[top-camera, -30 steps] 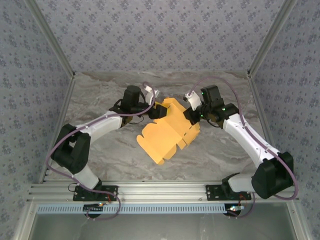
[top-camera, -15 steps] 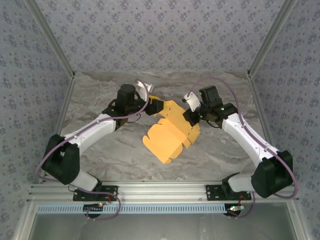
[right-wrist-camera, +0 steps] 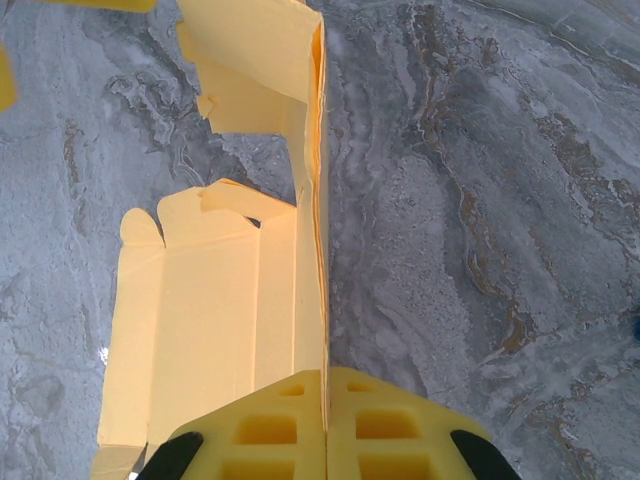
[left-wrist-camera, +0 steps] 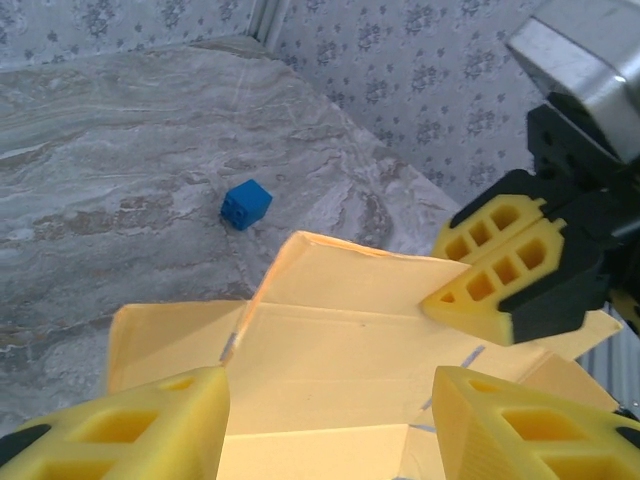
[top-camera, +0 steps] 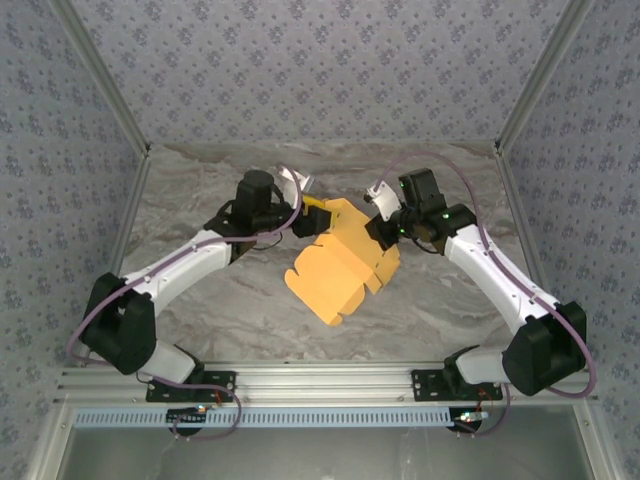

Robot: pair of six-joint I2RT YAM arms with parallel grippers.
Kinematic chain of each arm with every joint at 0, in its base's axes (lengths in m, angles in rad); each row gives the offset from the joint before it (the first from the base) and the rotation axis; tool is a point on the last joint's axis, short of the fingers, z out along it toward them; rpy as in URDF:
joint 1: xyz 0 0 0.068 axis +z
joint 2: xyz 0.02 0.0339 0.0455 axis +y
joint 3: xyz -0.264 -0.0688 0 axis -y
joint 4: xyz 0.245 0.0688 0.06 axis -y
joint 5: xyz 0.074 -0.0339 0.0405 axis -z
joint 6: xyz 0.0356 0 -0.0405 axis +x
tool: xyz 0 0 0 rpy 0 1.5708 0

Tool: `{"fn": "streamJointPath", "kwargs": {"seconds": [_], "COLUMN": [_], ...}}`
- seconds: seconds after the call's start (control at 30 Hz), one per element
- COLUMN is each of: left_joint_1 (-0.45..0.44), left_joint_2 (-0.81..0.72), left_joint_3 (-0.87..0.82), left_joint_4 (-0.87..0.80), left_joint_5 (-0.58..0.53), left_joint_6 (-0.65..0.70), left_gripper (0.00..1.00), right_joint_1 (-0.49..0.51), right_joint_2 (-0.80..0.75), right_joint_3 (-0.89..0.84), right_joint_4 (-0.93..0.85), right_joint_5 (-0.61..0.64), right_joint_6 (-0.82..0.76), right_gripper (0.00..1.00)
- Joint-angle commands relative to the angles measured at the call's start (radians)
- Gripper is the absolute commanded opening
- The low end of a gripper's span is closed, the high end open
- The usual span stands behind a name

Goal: Fold the paper box

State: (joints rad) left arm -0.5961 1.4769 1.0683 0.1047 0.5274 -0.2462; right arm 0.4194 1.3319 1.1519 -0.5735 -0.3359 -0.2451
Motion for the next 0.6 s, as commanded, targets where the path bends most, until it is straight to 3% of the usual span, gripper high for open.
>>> {"fn": "streamJointPath", "kwargs": {"seconds": [0.0, 0.37, 0.57], "left_joint_1": [-0.001, -0.007, -0.015], "left_joint_2": [0.037, 0.063, 0.071], "left_joint_3": [0.07, 0.097, 0.099], "left_joint_4": [-0.035, -0.022, -0.021], "left_joint_5": [-0.018, -0.016, 0.073], "left_joint_6": [0.043, 0.046, 0.038], "left_gripper": [0.56, 0.56, 0.51], "right_joint_1": [0.01, 0.012, 0.007], "right_joint_2": [0.005, 0.01, 0.011], "right_joint_3": [0.031, 0.024, 0.025], "right_joint_4": [-0.023, -0.022, -0.015], "right_joint_5": [-0.019, -0.017, -0.017], "right_joint_6": [-0.013, -0.012, 0.0], "right_gripper": [0.0, 0.0, 0.0]}}
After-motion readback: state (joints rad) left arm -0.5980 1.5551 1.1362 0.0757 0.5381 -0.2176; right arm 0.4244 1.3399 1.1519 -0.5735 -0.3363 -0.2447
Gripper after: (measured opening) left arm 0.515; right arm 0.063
